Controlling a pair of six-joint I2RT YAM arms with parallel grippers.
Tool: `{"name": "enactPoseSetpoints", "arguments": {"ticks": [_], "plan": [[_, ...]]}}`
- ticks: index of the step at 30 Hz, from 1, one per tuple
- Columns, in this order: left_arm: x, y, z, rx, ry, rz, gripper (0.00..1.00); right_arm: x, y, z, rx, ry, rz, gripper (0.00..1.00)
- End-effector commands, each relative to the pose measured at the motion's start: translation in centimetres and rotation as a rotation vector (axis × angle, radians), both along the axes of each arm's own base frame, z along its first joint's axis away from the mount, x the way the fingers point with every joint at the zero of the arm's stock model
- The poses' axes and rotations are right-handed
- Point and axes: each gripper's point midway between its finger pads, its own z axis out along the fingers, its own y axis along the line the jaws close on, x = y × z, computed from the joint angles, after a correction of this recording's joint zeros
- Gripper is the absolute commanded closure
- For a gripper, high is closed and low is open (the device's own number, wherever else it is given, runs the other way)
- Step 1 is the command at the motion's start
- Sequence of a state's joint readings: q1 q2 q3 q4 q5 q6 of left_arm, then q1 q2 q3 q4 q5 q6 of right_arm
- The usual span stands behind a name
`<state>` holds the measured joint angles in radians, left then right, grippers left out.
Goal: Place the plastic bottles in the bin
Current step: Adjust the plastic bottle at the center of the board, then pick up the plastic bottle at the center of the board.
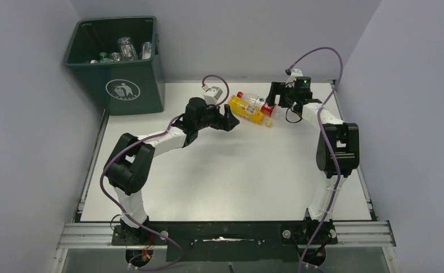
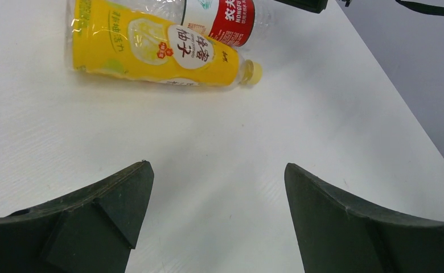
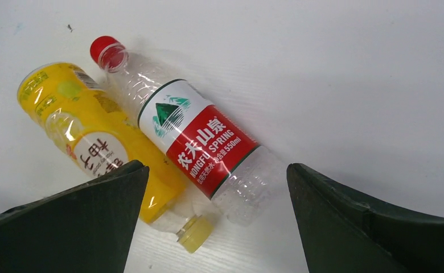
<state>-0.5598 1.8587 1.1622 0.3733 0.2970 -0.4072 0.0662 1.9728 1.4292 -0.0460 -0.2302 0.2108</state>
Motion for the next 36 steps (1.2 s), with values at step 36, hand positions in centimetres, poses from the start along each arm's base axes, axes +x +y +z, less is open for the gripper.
{"name": "enactPoseSetpoints", "arguments": {"ticks": [36], "plan": [[1.6,0.6,4.7,-0.031,-0.029,-0.007,0.13,2.6,2.7,-4.3,-0.097,-0.059,0.238,0.18]]}}
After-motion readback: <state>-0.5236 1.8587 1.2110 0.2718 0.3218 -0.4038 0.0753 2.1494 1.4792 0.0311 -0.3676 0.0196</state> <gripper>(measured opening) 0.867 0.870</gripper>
